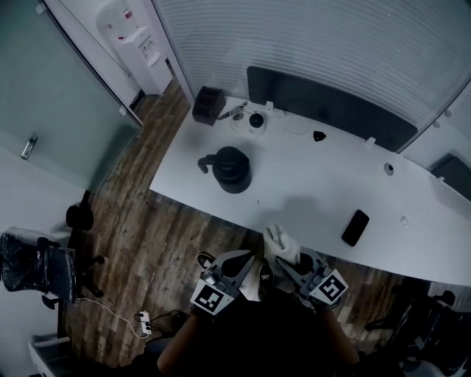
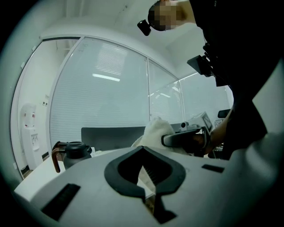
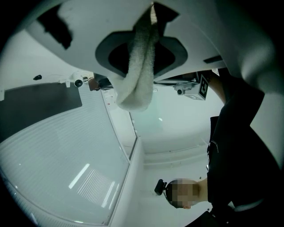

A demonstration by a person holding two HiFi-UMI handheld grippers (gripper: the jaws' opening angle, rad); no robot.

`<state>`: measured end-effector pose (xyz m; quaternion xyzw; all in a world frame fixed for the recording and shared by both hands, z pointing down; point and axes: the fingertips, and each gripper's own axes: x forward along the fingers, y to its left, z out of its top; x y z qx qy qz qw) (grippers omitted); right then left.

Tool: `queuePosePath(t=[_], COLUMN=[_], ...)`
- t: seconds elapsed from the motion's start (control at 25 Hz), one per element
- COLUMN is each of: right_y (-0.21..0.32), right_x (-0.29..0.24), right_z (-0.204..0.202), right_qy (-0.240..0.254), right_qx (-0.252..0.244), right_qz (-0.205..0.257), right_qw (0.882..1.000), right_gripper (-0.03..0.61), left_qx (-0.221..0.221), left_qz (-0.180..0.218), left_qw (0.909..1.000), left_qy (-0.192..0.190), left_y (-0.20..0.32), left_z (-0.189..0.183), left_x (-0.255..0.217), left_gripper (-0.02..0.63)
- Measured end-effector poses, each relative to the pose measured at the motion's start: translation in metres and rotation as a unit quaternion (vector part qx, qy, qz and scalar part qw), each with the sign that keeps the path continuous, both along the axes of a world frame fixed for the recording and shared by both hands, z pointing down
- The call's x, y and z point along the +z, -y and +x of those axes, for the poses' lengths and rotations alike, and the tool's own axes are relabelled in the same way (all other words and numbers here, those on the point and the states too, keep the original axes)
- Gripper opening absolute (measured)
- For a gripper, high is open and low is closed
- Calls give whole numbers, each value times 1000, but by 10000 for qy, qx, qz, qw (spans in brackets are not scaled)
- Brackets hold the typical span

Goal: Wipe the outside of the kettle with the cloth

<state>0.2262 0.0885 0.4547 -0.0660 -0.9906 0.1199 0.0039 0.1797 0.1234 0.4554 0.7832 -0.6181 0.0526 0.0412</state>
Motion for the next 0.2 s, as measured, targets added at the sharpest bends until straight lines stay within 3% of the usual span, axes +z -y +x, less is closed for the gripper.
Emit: queuePosePath(t=[0.2], right_y=[-4], right_x=[-5], right_z=[17], right_qy=[132], right_qx=[-19], right_qz=[-27], right_qw=[9999], right_gripper=[89], left_qx=[4], left_qz=[9], left_qw=[10000], left_qy=[37], left_y=[-4], left_z=[17], left_x=[-2], left_gripper=[3])
